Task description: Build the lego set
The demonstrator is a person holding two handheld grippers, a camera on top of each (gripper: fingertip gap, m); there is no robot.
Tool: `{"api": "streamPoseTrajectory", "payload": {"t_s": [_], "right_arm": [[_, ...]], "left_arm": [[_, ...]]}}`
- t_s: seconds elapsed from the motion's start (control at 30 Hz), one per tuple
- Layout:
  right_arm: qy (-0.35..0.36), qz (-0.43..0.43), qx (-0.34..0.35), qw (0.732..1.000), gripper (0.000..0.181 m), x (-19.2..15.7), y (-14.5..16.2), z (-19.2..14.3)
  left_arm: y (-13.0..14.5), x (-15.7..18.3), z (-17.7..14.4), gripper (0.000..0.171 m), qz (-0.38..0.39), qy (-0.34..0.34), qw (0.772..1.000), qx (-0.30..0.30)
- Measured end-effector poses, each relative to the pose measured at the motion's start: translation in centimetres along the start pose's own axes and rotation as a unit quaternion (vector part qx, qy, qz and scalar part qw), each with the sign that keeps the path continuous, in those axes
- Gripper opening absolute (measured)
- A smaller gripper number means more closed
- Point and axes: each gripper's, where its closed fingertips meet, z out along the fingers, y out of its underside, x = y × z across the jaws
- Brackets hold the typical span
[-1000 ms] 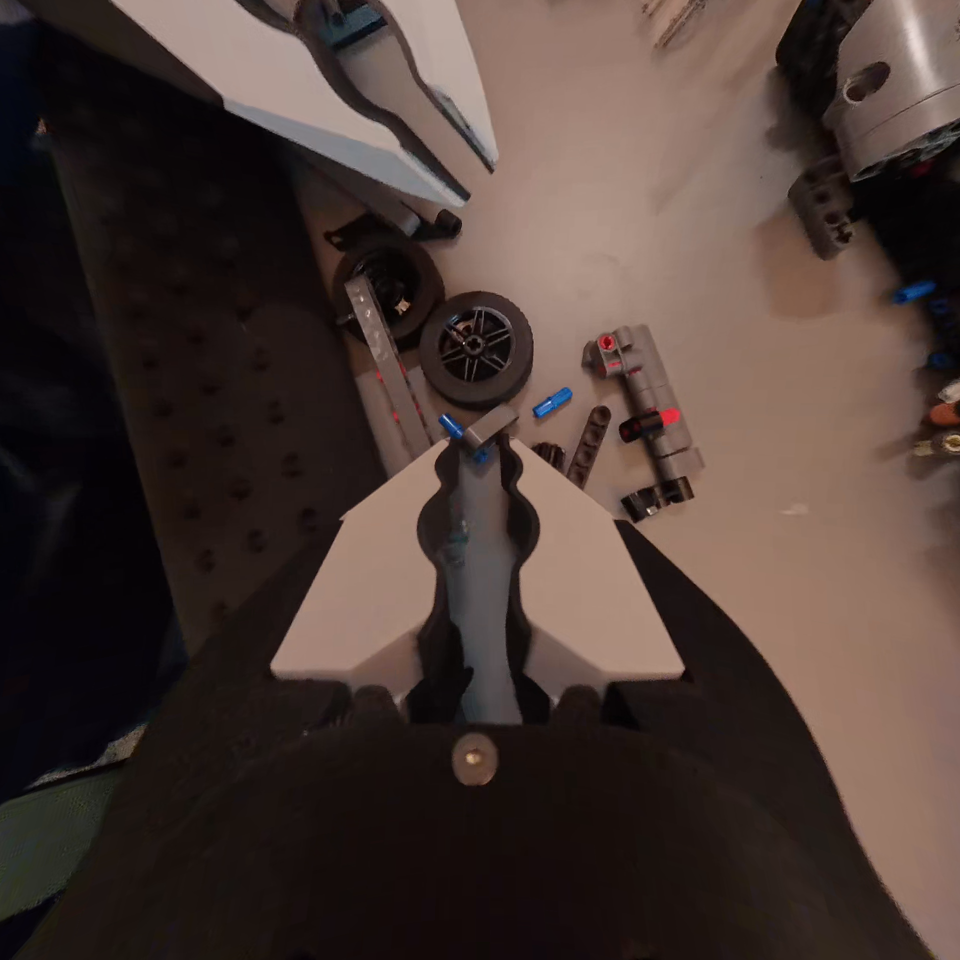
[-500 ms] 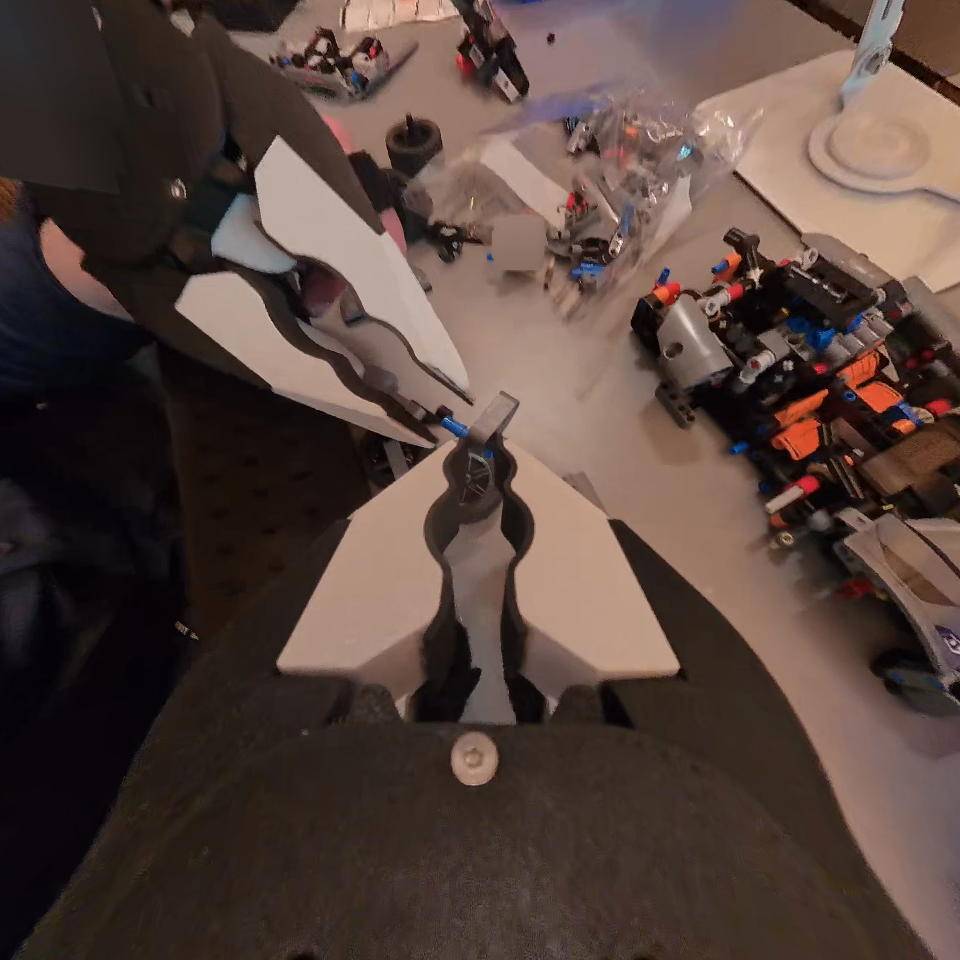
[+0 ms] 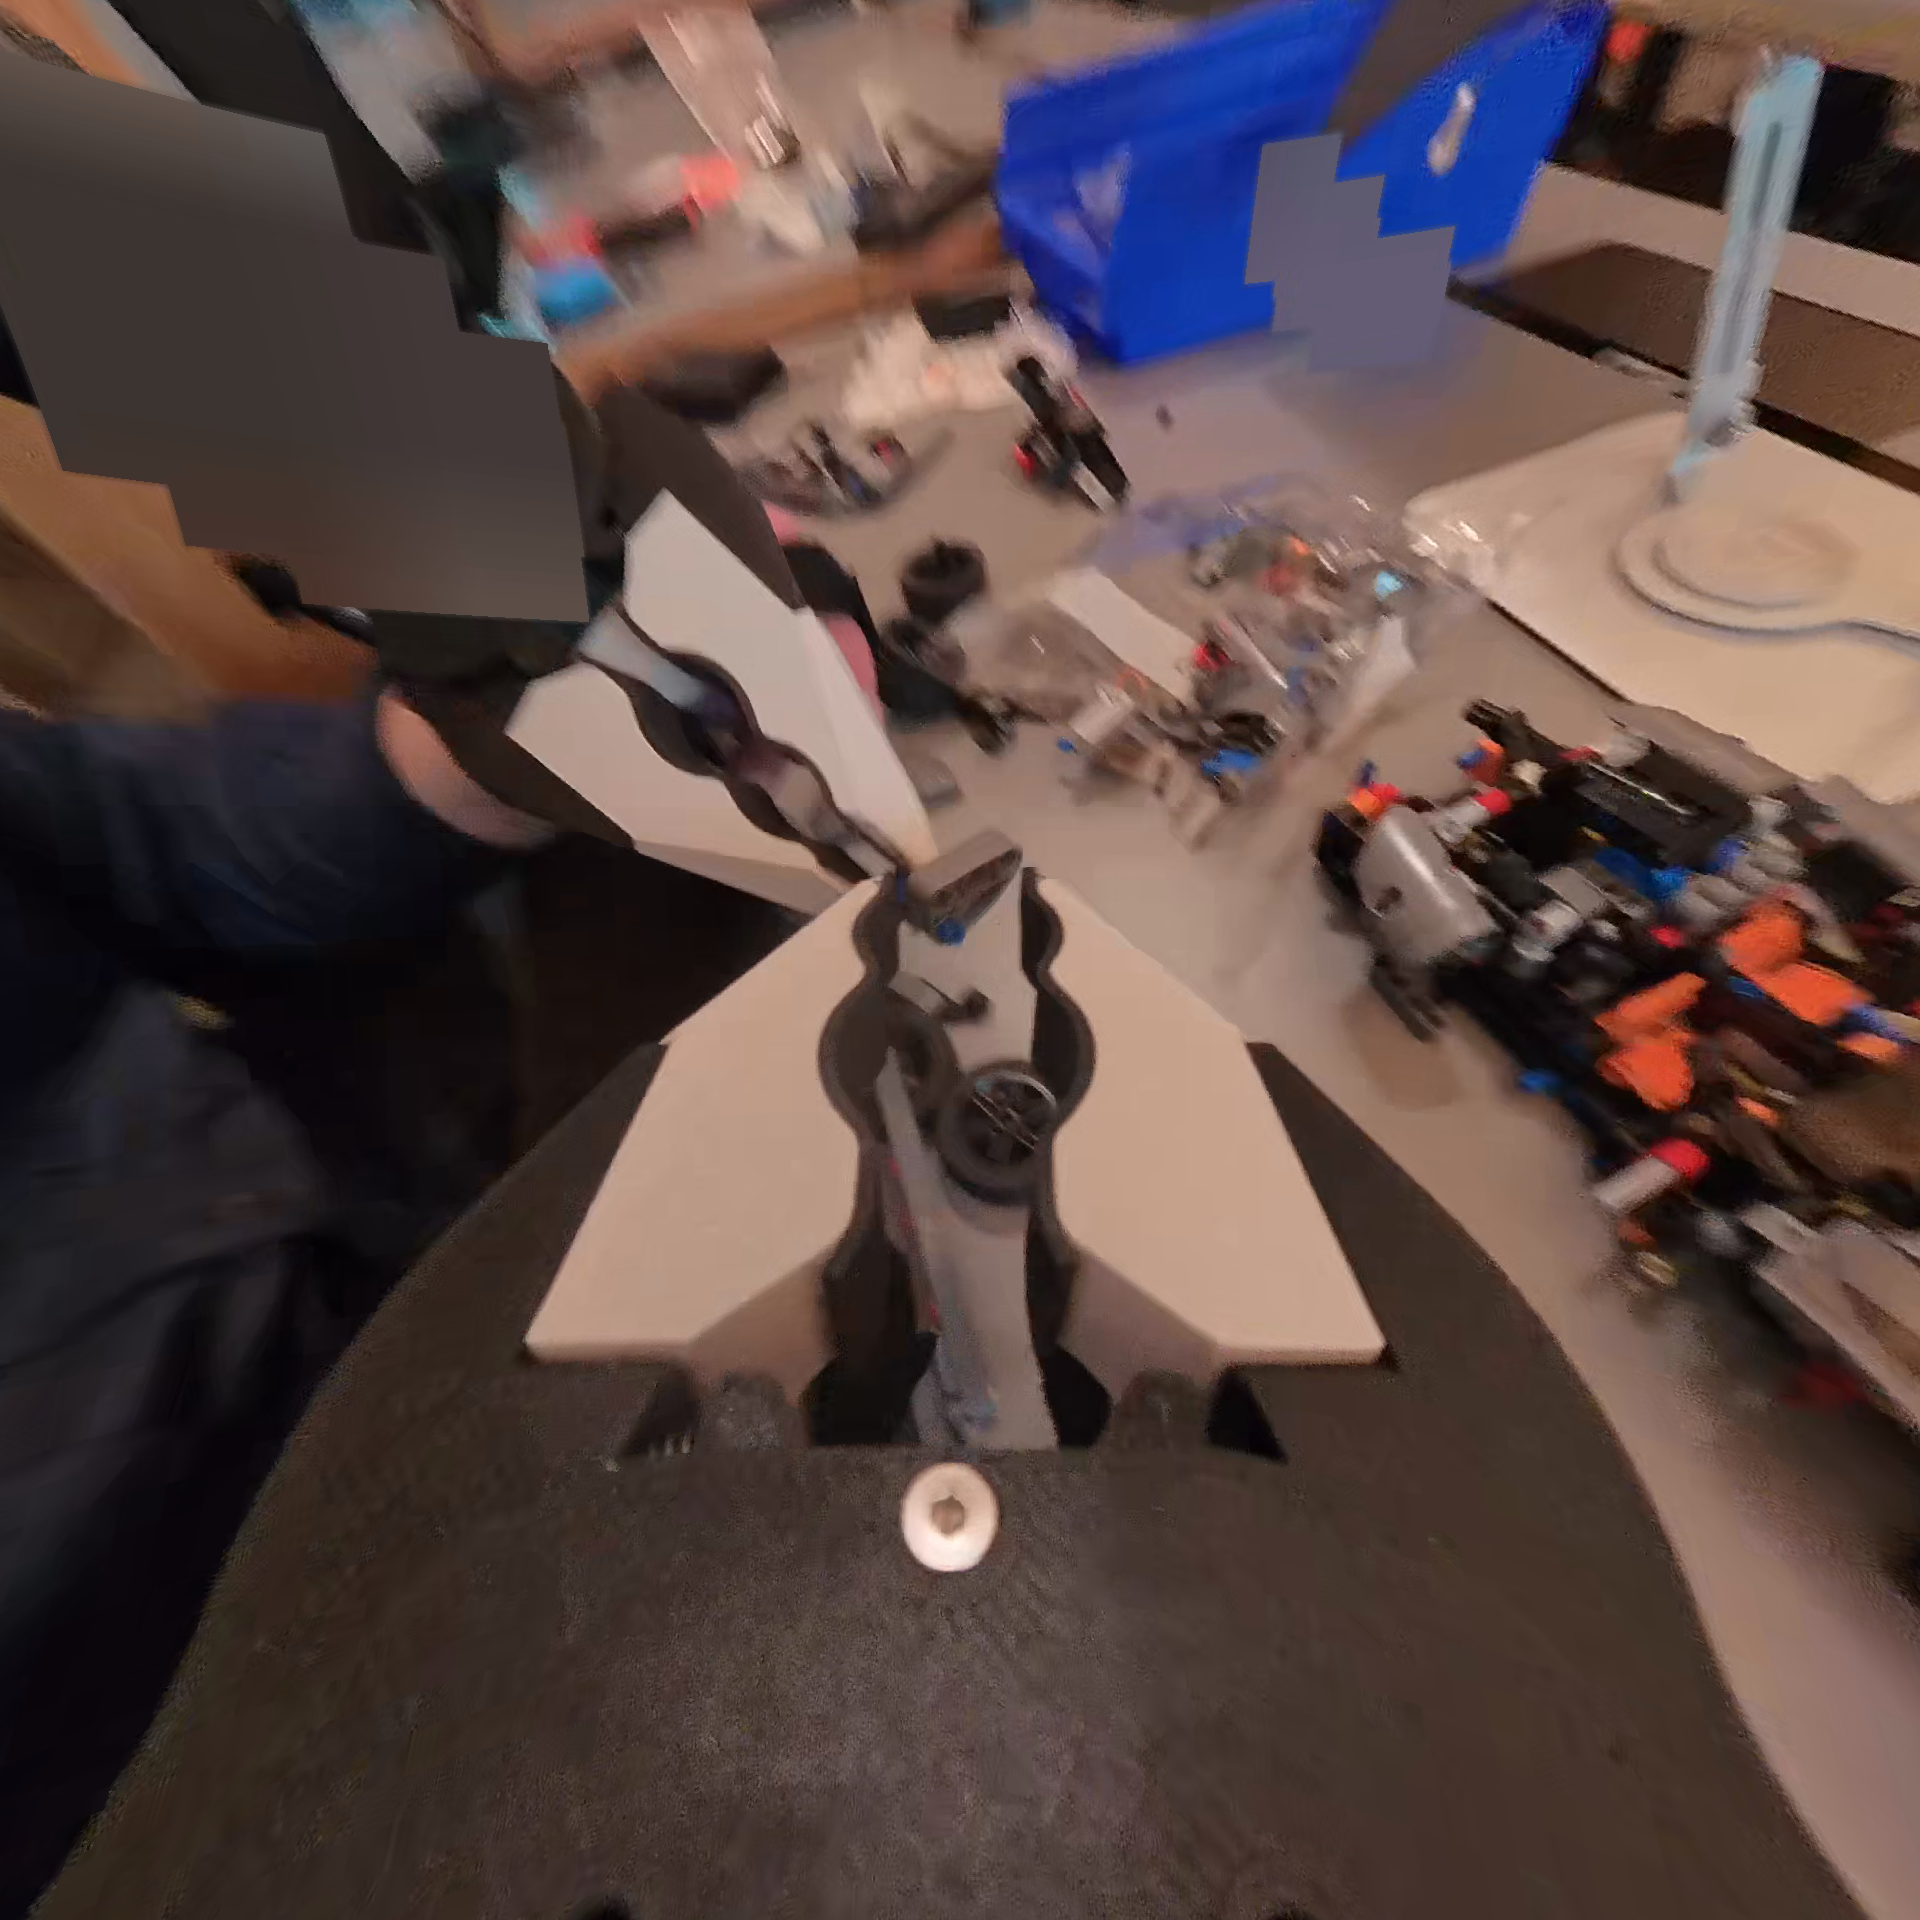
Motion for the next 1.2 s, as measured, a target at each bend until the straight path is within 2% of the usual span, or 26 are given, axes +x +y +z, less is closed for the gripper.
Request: {"api": "streamPoseTrajectory", "payload": {"t_s": [0.13,0.17,0.2,0.23,0.4,0.63,0.83,1.03,1.13,1.2], "right_arm": [[-0.155,0.082,0.040,0.984,0.041,-2.4,-0.7,-0.2],[-0.175,0.086,0.043,0.980,0.041,-2.9,-0.7,0.0],[-0.184,0.080,0.047,0.979,0.033,-3.1,-0.7,0.1],[-0.185,0.069,0.054,0.979,0.022,-3.3,-0.8,0.2],[-0.188,0.021,0.054,0.981,0.020,-4.3,-1.1,-0.1],[-0.215,0.013,0.047,0.975,0.018,-5.6,-1.0,-0.5],[-0.192,-0.038,0.034,0.980,0.017,-6.2,-0.7,-1.0],[-0.182,-0.060,0.001,0.982,0.016,-6.1,0.1,-1.1],[-0.166,-0.068,0.006,0.984,0.016,-6.0,-0.2,-1.2],[-0.185,-0.040,0.030,0.982,0.016,-6.4,-0.8,-1.3]], "left_arm": [[-2.0,0.7,-1.3,0.002,-0.025,0.049,0.996,0.072],[-2.5,0.9,-1.6,0.002,-0.024,0.055,0.995,0.084],[-2.7,1.2,-1.7,0.002,-0.022,0.064,0.993,0.091],[-2.8,1.4,-1.7,0.002,-0.023,0.069,0.993,0.094],[-3.4,1.6,-2.5,0.002,-0.035,0.086,0.989,0.113],[-3.9,2.4,-3.5,0.003,-0.045,0.116,0.984,0.130],[-4.3,2.9,-4.0,0.002,-0.068,0.146,0.976,0.148],[-3.9,3.3,-3.8,0.002,-0.070,0.154,0.976,0.137],[-4.1,3.0,-3.9,0.002,-0.078,0.151,0.975,0.143],[-4.3,2.9,-4.0,0.002,-0.071,0.142,0.976,0.152]]}}
